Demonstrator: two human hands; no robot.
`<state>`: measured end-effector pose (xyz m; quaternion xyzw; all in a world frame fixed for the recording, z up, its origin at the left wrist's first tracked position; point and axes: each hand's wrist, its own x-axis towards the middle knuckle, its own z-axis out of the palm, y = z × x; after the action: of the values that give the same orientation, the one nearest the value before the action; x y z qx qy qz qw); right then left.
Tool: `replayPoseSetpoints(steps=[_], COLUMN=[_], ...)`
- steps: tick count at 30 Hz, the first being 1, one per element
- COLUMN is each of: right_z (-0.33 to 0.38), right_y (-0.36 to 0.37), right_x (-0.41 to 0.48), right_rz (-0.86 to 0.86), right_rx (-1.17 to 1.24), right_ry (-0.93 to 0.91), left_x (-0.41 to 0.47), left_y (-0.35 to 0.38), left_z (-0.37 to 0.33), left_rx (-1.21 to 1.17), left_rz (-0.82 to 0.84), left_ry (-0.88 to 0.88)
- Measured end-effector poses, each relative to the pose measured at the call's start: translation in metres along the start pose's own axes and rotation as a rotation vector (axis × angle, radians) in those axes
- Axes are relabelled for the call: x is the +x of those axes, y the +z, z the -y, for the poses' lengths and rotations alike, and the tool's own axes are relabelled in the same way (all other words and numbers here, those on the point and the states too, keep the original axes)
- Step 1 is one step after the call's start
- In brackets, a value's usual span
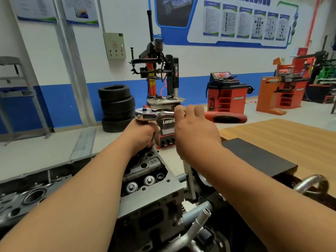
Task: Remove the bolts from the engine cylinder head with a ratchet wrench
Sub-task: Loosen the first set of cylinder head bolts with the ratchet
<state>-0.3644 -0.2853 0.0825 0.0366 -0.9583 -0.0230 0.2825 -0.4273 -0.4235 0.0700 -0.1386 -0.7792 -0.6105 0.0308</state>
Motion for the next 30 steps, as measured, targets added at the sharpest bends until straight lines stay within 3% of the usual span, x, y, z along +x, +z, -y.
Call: replayPoseSetpoints(steps=[4,6,11,14,17,21,25,30], right_z=[0.02,0.027,-0.004,-0.003,0.025,0.022,-0.01,0.013], right_y=[-0.017,-0.018,-0.001,0.023,0.036,0.045,0.022,-0.013], right_x=[-0.064,-0.066,0.021,0.081,0.115,0.107,0.037,-0.049], right_rz=[-0.054,-0.054,-0.056,0.027,0.093,-0.013,-0.157,-0.1], right_rx=[0.016,0.021,0.119,0.395,0.46,0.537,0.32,0.002], right_ry=[-0.196,-0.203,-0.045,-0.128,-0.238,-0.152,-0.051,-0.204], left_x=[-0.006,-0.007,0.001,0.004,0.006,0.007,0.004,-0.002], left_y=[0.001,0.0,-0.002,-0.006,-0.013,-0.01,-0.004,-0.001], left_z=[-0.004,-0.005,0.004,0.006,0.004,0.004,0.001,-0.001], left_rx=[0.177,0.267,0.023,-0.037,-0.109,-0.053,0.001,0.088], left_rz=[-0.042,-0.066,0.001,0.037,0.055,0.077,0.082,0.038], left_ry=[0.041,0.073,0.037,0.038,-0.038,-0.004,0.079,0.097])
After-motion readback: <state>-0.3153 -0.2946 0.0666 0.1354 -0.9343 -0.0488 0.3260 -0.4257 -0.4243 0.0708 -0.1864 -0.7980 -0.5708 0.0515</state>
